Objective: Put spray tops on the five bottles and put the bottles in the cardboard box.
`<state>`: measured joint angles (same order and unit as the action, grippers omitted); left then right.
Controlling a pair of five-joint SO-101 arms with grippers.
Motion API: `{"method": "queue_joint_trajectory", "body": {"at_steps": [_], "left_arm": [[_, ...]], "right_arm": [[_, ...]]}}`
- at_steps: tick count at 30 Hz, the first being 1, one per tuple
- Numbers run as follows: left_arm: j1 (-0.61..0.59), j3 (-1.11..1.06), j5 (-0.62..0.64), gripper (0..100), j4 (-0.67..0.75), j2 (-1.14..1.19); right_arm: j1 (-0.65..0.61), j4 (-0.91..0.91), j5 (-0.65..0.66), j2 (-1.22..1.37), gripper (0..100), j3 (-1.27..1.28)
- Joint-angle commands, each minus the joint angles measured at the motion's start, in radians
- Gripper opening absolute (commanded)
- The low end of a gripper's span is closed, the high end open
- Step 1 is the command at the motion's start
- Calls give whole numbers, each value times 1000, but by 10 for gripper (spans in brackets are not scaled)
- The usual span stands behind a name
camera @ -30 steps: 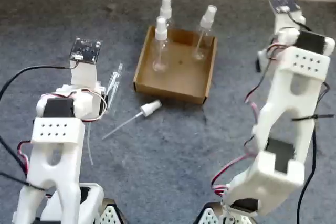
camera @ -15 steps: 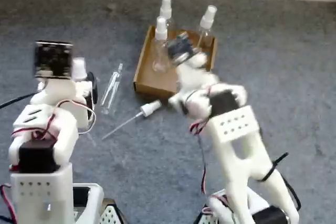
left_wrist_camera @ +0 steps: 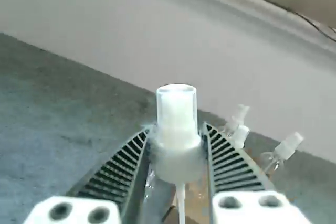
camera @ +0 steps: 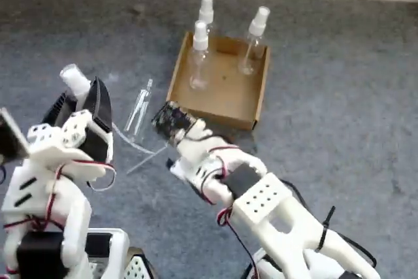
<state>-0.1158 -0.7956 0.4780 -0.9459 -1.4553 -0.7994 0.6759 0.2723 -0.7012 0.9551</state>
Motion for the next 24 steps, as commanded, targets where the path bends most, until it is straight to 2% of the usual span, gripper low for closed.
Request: {"method": "queue_joint_trajectory", "body": {"at_steps": [1,6,9,14,24], "left_arm": [[18,-134,51,4,104,-114],[18,-302,48,4,173,-266],[19,-344,3,4,175,-320],[24,-371,-2,4,176,-335],[174,-424,-8,4,175,-337]], "right_arm": [[-39,-22,-5,-45,4,36],[-36,-131,-9,-108,4,81],[-38,-170,-11,-159,4,143],[-41,-179,-11,-216,4,188],[-42,-179,-12,-228,4,189]]}}
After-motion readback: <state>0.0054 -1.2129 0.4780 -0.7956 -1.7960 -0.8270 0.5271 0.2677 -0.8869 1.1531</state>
